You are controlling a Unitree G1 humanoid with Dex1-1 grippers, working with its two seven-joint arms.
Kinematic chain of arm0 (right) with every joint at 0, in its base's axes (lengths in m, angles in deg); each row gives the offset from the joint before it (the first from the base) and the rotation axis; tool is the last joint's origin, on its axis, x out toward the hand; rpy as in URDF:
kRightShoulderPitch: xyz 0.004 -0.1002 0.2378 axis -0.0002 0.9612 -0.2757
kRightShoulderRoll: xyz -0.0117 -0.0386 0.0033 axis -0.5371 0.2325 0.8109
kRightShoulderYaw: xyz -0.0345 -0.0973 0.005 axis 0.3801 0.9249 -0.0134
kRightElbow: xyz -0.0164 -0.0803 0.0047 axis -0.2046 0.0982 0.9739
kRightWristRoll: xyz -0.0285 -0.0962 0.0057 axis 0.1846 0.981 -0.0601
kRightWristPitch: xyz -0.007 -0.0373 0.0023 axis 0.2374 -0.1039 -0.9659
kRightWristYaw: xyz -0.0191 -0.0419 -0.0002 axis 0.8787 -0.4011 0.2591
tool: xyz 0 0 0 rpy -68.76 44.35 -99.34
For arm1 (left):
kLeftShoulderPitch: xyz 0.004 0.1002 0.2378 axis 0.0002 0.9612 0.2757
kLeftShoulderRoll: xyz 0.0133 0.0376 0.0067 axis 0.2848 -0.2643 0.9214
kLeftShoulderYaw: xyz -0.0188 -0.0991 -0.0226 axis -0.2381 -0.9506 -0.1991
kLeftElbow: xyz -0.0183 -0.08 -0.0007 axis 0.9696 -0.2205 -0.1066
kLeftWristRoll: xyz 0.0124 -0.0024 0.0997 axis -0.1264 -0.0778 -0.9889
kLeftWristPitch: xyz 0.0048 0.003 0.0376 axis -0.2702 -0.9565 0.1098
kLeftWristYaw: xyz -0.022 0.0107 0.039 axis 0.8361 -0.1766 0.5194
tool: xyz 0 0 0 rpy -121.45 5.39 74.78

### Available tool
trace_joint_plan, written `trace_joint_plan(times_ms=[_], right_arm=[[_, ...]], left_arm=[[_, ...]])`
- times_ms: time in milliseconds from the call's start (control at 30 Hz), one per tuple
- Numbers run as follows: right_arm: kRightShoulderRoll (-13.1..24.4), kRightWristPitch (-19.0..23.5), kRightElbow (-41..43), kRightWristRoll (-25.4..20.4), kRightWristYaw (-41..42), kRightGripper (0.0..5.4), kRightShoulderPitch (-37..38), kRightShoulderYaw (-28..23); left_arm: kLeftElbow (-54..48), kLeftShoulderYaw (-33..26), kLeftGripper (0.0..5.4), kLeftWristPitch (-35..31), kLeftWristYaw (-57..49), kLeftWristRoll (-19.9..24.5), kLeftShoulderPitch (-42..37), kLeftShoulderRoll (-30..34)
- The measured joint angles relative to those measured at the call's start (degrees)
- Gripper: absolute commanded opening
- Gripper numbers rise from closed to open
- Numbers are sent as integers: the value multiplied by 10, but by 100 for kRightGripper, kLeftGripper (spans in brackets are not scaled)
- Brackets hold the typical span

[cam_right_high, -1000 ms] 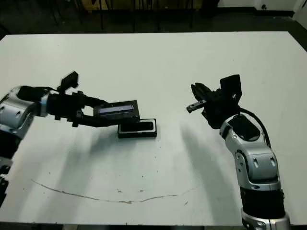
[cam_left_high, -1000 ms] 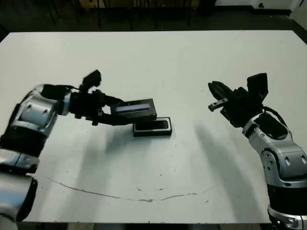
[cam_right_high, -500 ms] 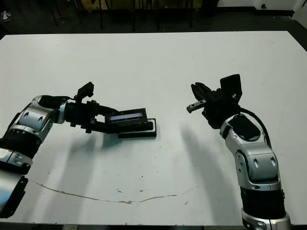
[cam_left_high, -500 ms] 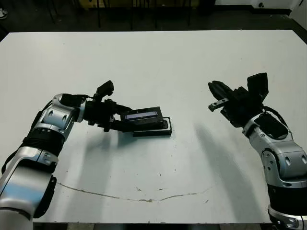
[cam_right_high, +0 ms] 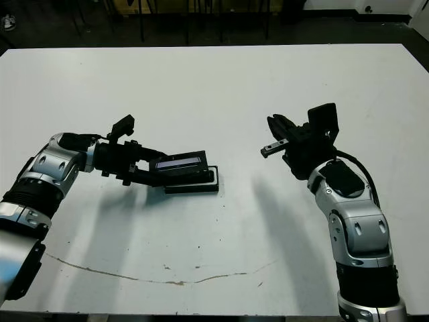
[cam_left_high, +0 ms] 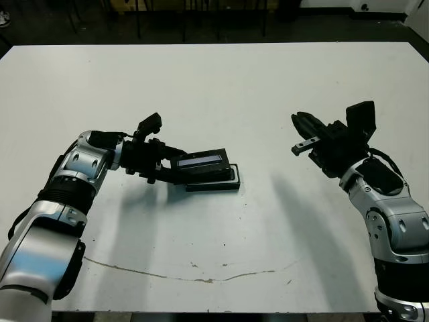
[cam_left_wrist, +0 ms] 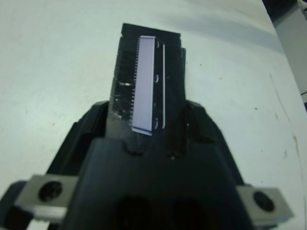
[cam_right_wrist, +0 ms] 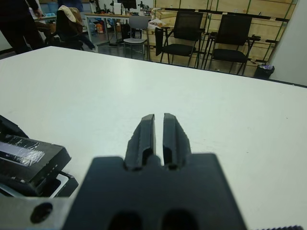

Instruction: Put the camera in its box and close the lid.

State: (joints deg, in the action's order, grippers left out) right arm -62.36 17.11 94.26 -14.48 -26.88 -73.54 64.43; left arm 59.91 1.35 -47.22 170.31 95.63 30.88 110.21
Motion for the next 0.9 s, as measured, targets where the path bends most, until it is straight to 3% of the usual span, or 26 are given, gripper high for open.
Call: trace_joint_plan(times_ms=[633,900], right_arm=[[0,1,-3,-7,0,0,0,-1],[0,4,-8,-10,0,0,0,-5]], left_arm=[[20,3,282,-2,11,-1,3,-25],[76,-1,282,52,-22,-2,7,-59]])
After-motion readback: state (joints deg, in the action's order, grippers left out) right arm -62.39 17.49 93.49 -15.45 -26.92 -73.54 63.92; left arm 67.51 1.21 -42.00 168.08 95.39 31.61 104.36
